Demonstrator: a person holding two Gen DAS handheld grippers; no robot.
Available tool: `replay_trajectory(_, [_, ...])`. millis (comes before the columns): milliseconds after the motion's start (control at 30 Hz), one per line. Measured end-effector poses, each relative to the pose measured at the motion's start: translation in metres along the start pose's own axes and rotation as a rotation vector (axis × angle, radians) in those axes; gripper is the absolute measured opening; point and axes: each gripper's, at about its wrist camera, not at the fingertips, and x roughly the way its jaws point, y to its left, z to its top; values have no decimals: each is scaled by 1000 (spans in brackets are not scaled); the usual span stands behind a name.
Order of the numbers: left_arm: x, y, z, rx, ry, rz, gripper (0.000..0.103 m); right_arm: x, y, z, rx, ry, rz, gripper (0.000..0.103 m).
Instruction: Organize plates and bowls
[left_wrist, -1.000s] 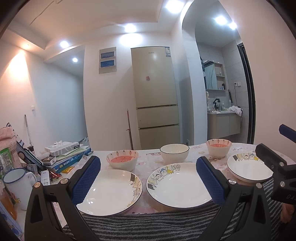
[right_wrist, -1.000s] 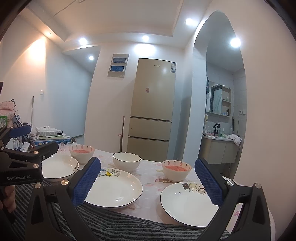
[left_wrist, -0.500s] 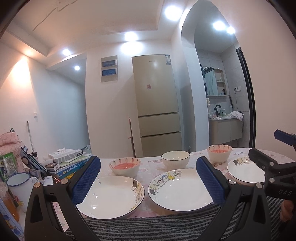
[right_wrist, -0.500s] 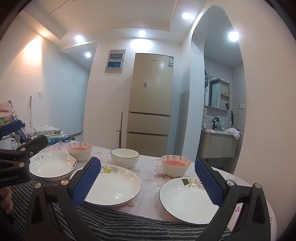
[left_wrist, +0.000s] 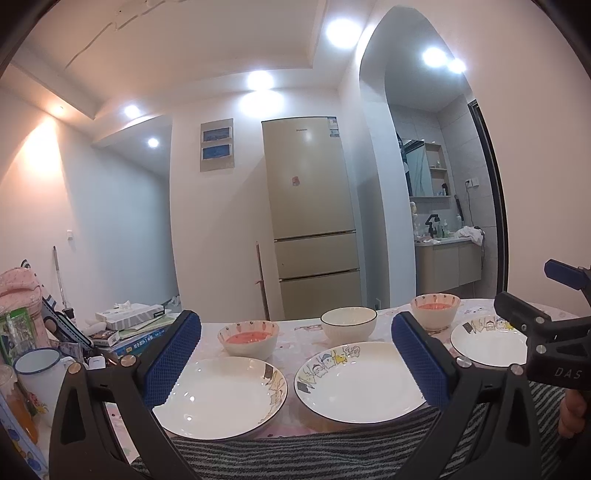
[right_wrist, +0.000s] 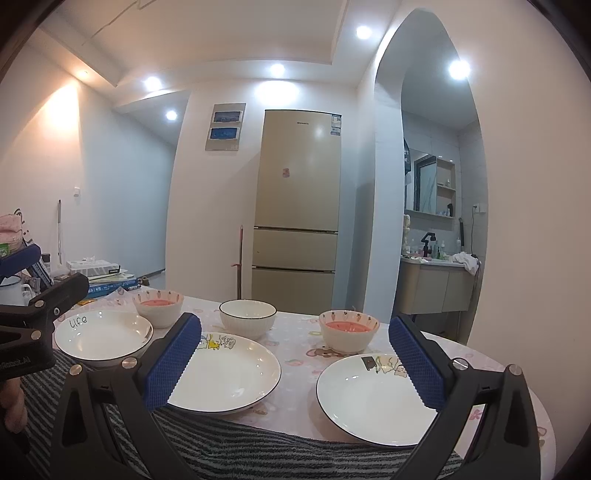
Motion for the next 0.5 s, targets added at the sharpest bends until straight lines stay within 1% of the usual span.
replay_trajectory(233, [-1,3,0,-18,-7,14,103,-1,-1,2,2,-5,-5,103])
replay_trajectory(500, [-7,4,-1,-21,-33,23,103,3,0,1,5,16,-11,103])
